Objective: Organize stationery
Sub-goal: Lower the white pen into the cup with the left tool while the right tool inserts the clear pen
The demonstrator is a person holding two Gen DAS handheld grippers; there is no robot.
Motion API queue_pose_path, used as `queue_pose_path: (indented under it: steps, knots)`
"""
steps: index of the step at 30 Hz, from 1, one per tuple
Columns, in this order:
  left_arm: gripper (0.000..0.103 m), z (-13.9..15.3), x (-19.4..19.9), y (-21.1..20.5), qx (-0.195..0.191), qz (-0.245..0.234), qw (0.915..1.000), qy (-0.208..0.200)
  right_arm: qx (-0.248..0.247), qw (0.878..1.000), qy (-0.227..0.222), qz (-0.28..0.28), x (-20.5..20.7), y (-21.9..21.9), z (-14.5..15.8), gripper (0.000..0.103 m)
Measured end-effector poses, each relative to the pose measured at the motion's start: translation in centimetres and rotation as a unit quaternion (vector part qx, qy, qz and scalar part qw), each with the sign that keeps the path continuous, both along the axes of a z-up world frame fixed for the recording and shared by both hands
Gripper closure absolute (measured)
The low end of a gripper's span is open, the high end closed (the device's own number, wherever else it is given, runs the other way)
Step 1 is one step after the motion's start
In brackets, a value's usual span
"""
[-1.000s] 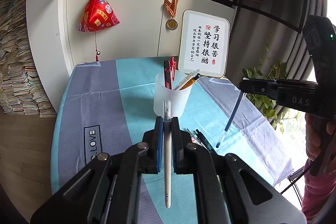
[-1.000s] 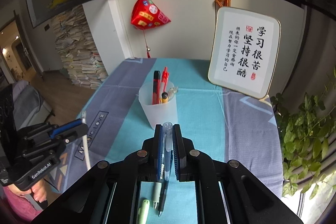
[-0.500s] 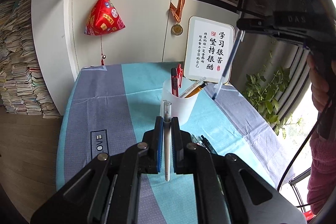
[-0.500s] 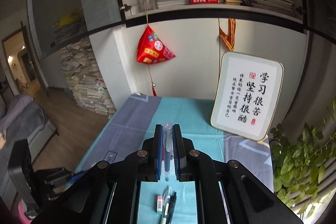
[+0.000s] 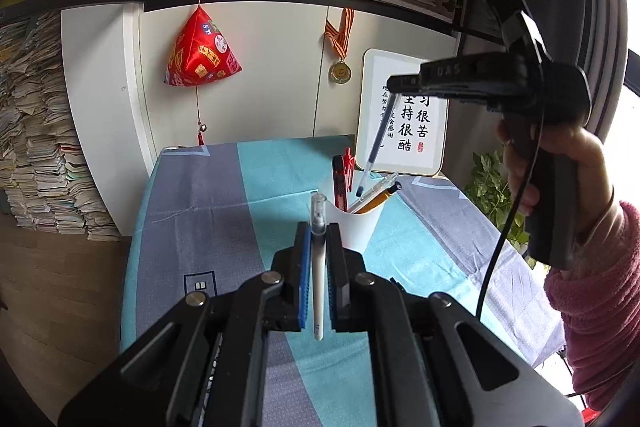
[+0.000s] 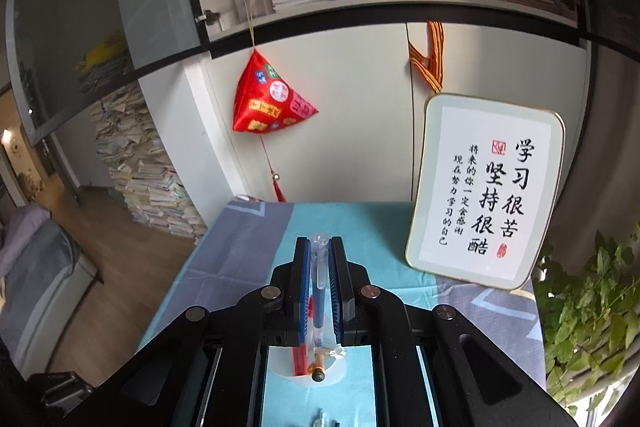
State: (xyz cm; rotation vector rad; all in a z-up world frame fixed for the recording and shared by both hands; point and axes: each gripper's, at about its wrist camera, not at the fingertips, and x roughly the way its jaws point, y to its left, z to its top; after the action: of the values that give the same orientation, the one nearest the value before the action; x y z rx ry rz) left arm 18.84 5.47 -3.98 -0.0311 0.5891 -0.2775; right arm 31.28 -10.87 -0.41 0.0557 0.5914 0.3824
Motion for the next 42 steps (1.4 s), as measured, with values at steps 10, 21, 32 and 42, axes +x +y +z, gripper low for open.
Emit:
queue_pose_path:
  steps: [10, 21, 32, 42]
  knots:
    - [0.098, 0.9, 0.1, -0.9, 0.006, -0.009, 0.9999, -0.014, -0.006, 0.998, 0.069, 0.006, 1.4, -0.3, -5.0, 0.093]
    - [0.098, 1.0, 0.2, -1.4, 0.006, -0.01, 0.9999, -0.007, 0.006, 0.994, 0.104, 0.017, 1.1, -0.6, -6.8, 0.093]
    - [0.098, 1.5, 1.3, -2.3, 0.01, -0.013, 0.9998, -0.007, 0.008, 0.996, 0.086, 0.027, -3.3, -2.8, -6.1, 0.063]
    - [0.098, 5.0, 4.2, -3.4, 0.0, -0.013, 0.9993, -0.035, -0.016, 0.994, 0.106, 0.003, -5.6, -5.7, -7.4, 0.063]
